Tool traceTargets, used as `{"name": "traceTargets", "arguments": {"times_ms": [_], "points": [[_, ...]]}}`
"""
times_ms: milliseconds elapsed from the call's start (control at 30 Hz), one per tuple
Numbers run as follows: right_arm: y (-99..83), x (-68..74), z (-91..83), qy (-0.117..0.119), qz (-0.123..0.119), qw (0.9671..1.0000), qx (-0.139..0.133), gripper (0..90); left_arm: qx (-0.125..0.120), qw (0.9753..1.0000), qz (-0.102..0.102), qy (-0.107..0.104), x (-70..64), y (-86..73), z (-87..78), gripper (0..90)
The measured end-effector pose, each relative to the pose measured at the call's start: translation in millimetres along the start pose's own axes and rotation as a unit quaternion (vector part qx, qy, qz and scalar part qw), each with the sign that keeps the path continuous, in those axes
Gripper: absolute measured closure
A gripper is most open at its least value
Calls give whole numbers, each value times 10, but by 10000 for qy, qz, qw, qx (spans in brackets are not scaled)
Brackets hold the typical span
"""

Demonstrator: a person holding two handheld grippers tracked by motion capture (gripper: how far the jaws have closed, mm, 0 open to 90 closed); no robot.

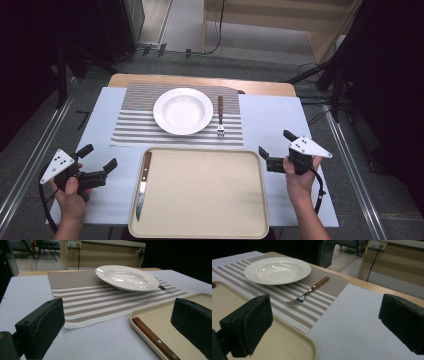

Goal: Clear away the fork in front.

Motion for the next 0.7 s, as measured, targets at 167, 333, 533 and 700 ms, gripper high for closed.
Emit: {"name": "traceTargets", "arguments": {"times_ms": [167,333,533,700], "points": [[53,-86,237,126,138,9997,156,0,-37,10000,-15,69,38,-16,-26,0],[121,-124,371,164,122,9995,241,0,-92,9999,-105,82,76,-21,-63,0],[215,-185,594,248,151,9987,417,0,-105,9999,-93,45,60,-43,-55,0],[323,-189,777,274,57,9979,584,0,-133,9998,-137,20,69,-44,-60,0]]}}
Point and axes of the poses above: each handheld gripper's, and its own axes: z roughly forward along the jaws, y roughly out of its top, x roughly to its left, the point moved 6 cm from there along z, roughly forward along the jaws, and after that the axes turned 13 degrees about y, right-handed, at the moved point
